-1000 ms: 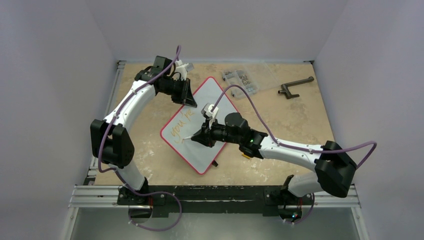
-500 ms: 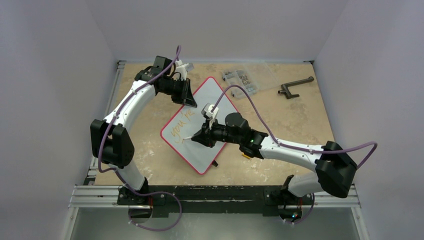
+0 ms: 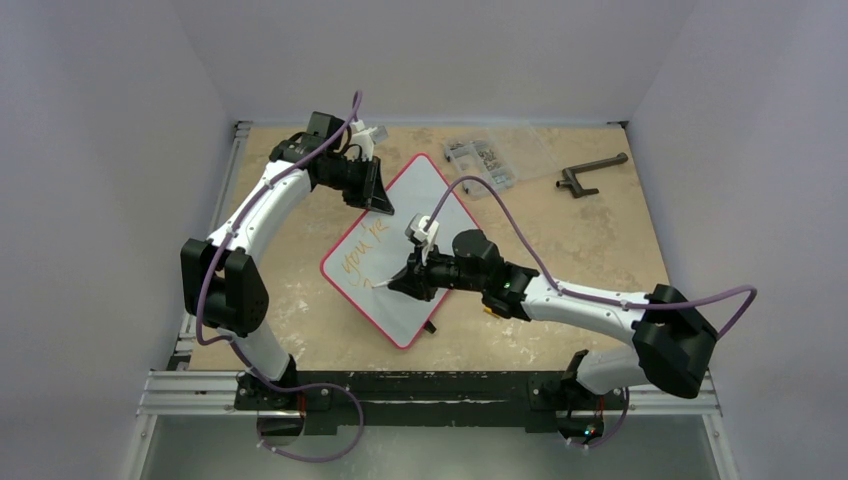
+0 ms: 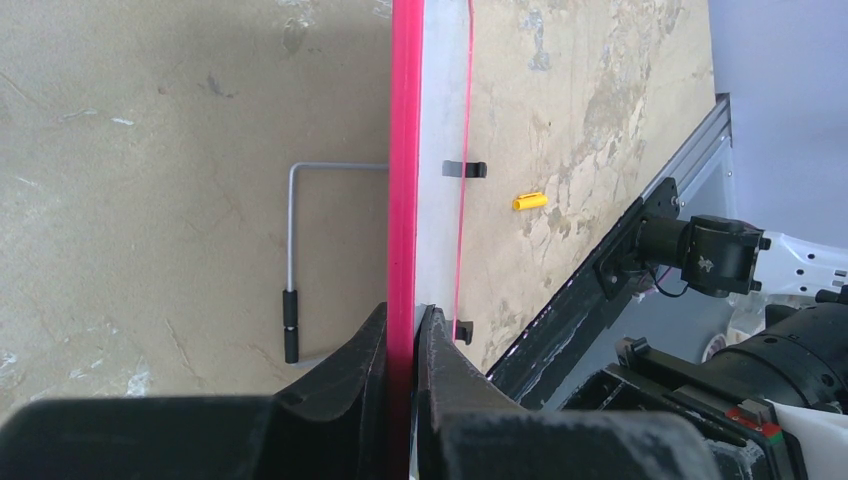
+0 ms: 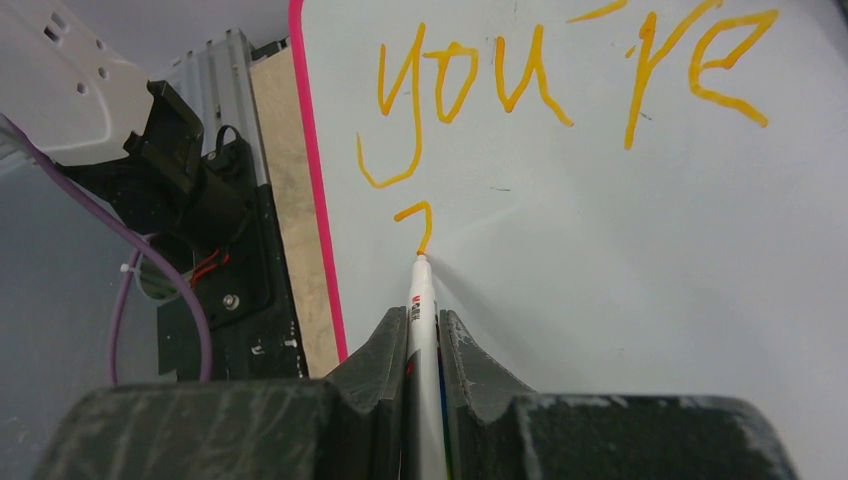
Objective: Write a sentence on the whiteboard
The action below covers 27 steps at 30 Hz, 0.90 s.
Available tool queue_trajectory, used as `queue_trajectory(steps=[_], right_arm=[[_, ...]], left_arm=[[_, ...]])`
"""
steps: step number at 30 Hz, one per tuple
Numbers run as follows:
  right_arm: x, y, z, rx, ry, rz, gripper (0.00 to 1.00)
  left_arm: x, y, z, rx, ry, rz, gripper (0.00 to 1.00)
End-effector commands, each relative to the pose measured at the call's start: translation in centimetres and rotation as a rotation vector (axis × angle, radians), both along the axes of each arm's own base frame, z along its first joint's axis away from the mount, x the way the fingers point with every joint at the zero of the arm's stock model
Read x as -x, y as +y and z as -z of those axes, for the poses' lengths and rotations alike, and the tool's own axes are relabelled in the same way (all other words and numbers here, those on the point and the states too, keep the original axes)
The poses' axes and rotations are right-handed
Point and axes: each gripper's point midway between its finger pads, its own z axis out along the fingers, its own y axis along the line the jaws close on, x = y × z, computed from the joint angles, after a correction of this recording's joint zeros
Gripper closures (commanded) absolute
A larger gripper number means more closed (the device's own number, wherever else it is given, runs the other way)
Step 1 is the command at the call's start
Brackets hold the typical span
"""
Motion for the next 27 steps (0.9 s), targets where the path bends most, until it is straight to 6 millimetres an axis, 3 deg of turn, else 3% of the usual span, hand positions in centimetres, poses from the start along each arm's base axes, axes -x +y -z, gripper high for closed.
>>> queue_trajectory(steps=[1, 12, 27], right_arm=[[0.6, -1.1, 3.0, 0.092, 0.030, -0.012, 1.00], [-0.3, -2.6, 3.6, 0.147, 0.001, 0.062, 1.00], [-3.2, -1.5, -0.8, 0.097, -0.073, 0.156, 1.00]], left_arm=[[-1.0, 2.6, 2.1, -0.174, -0.027, -0.073, 1.00], [-1.0, 2.6, 2.1, -0.173, -0.028, -0.073, 1.00], [-0.9, 2.5, 1.9, -0.169, -0.031, -0.072, 1.00]])
